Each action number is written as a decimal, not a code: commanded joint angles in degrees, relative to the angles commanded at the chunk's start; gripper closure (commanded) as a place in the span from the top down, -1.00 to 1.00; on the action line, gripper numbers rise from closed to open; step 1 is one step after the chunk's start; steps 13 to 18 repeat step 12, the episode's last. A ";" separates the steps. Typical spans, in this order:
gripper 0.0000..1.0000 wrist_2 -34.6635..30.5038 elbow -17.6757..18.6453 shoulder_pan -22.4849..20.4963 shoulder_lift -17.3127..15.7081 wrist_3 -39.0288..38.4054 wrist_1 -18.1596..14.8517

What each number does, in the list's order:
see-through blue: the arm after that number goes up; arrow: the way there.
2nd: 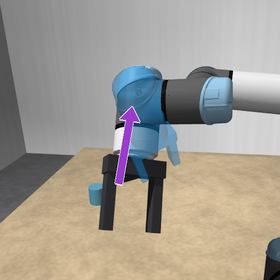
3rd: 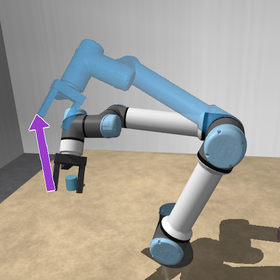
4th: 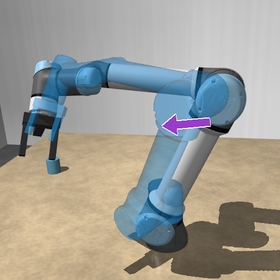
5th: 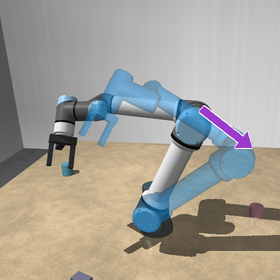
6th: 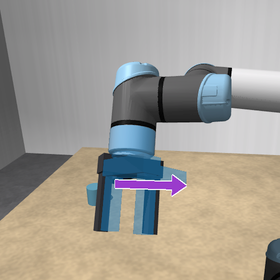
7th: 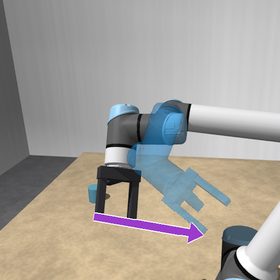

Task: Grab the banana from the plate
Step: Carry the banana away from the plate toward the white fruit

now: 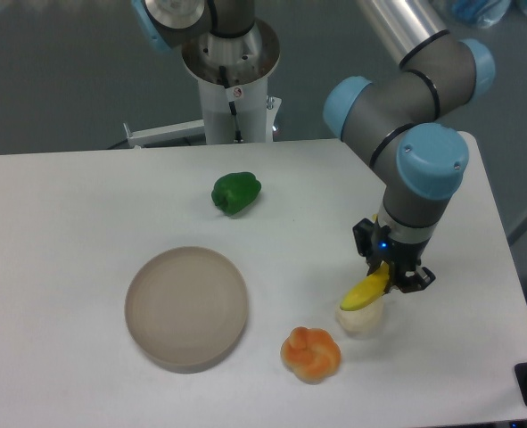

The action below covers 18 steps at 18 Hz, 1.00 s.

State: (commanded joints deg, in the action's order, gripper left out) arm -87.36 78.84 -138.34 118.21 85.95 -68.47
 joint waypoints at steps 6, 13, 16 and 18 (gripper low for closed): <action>-0.95 -2.46 -0.53 -0.26 -0.09 0.54 -2.81; -0.95 -2.55 -0.88 -0.62 0.09 2.73 -3.60; -0.95 -2.55 -0.88 -0.62 0.09 2.73 -3.60; -0.95 -2.55 -0.88 -0.62 0.09 2.73 -3.60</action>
